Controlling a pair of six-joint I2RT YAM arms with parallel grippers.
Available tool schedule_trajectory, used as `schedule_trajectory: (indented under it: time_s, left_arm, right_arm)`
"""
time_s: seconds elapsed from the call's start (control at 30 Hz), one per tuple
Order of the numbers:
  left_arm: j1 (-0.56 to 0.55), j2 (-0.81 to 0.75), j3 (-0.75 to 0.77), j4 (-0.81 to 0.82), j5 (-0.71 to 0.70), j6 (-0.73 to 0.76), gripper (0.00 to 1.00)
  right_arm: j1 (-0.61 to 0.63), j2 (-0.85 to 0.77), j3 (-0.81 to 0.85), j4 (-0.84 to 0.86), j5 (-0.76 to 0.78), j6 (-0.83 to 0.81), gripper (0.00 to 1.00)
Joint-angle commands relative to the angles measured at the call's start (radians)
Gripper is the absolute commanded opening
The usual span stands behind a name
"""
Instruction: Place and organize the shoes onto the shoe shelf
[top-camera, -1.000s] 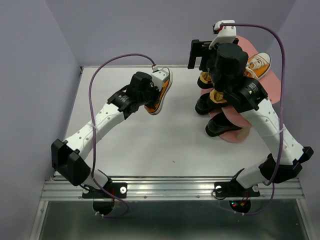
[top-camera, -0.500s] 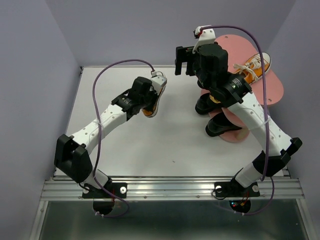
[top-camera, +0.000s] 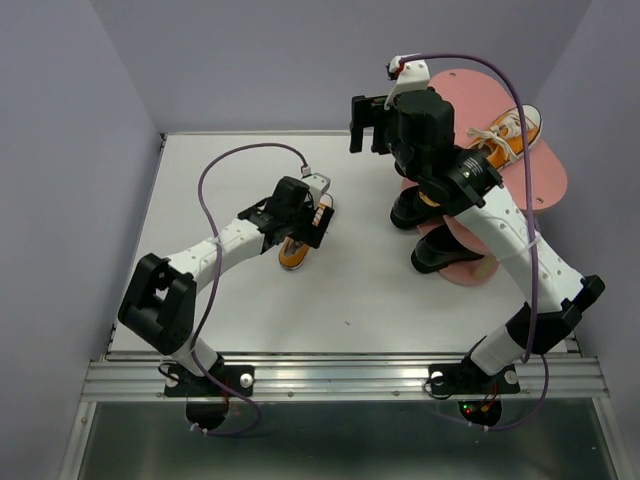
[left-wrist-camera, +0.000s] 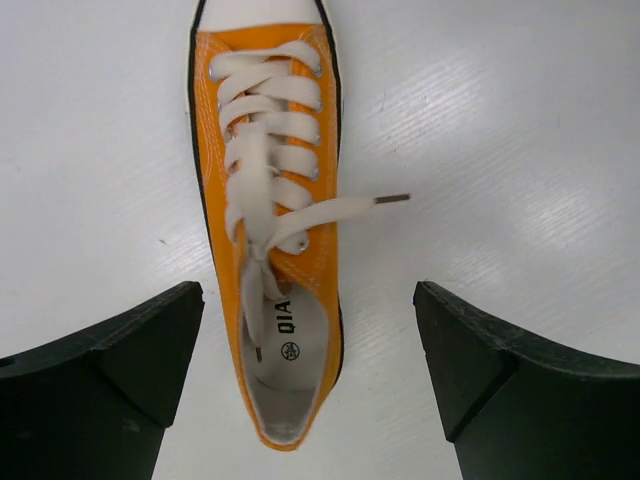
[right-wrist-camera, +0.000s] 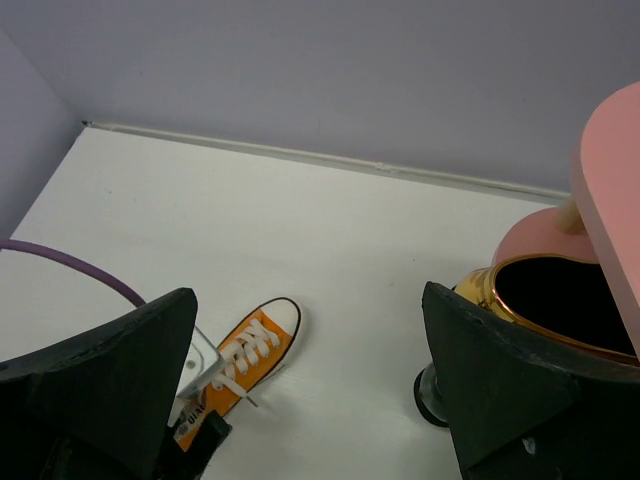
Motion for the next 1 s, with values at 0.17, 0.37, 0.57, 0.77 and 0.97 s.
schedule_trajectory:
  time_s: [0.17,0.37,0.57,0.77,0.97]
  left_arm:
    - [-0.005,-0.266,-0.073,0.046,-0.177,-0.240,0.99]
    - [-0.002,-0.290,-0.183,0.028,-0.191,-0.369,0.99]
    - [-0.003,-0.266,-0.259,0.086,-0.129,-0.418,0.99]
    - [-0.003,-0.215,-0.281,0.109,-0.195,-0.415,0.99]
    - [-0.003,-0.146,-0.264,0.163,-0.172,-0.398,0.98]
  right_arm:
    - [0.001,-0.056,-0.004,0.025,0.001,0.005,1.00]
    - [0.001,-0.066,-0.027,0.036,-0.018,0.015,1.00]
    - [0.001,-0.079,-0.043,0.037,-0.026,0.021,1.00]
    - [0.001,-0.089,-0.046,0.039,-0.026,0.021,1.00]
    - [0.001,-0.094,-0.049,0.037,-0.029,0.024,1.00]
